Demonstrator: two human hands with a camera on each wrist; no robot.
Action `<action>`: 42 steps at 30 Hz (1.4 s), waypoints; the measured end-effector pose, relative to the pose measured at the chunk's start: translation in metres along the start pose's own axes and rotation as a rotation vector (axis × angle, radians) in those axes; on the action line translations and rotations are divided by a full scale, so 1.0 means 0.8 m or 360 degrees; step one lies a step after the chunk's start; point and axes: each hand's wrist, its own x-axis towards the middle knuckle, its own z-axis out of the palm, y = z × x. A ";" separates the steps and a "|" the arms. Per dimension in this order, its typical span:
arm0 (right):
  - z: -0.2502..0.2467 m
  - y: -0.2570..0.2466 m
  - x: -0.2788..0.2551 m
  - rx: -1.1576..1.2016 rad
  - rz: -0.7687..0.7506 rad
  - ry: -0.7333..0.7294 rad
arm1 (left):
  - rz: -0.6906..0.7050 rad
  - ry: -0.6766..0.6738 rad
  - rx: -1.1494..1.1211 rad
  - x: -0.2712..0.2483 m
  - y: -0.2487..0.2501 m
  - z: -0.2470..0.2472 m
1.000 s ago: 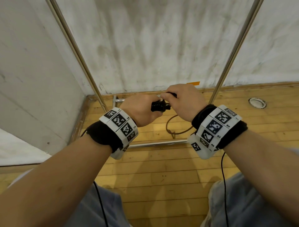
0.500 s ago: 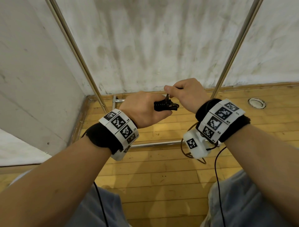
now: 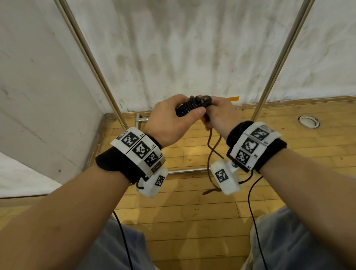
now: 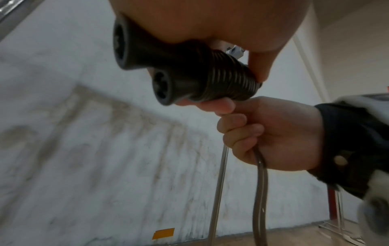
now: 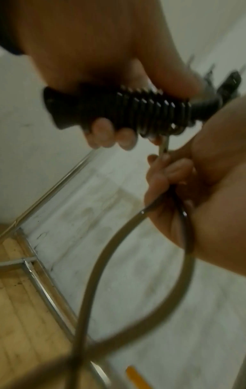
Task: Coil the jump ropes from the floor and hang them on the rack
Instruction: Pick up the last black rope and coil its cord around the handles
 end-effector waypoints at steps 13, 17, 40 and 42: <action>0.036 0.009 -0.022 -0.0279 0.0038 -0.0241 | -0.0327 0.0076 -0.0084 0.018 -0.003 -0.006; 0.040 0.010 -0.022 -0.0253 0.0069 -0.0195 | -0.0485 -0.0055 -0.0476 0.023 -0.010 -0.017; -0.002 -0.009 -0.012 -0.1780 -0.0567 -0.0145 | -0.0157 -0.0449 0.1126 0.023 -0.046 -0.009; -0.006 -0.009 -0.010 -0.1702 -0.0569 -0.0142 | -0.0053 -0.0582 0.1089 0.019 -0.044 -0.001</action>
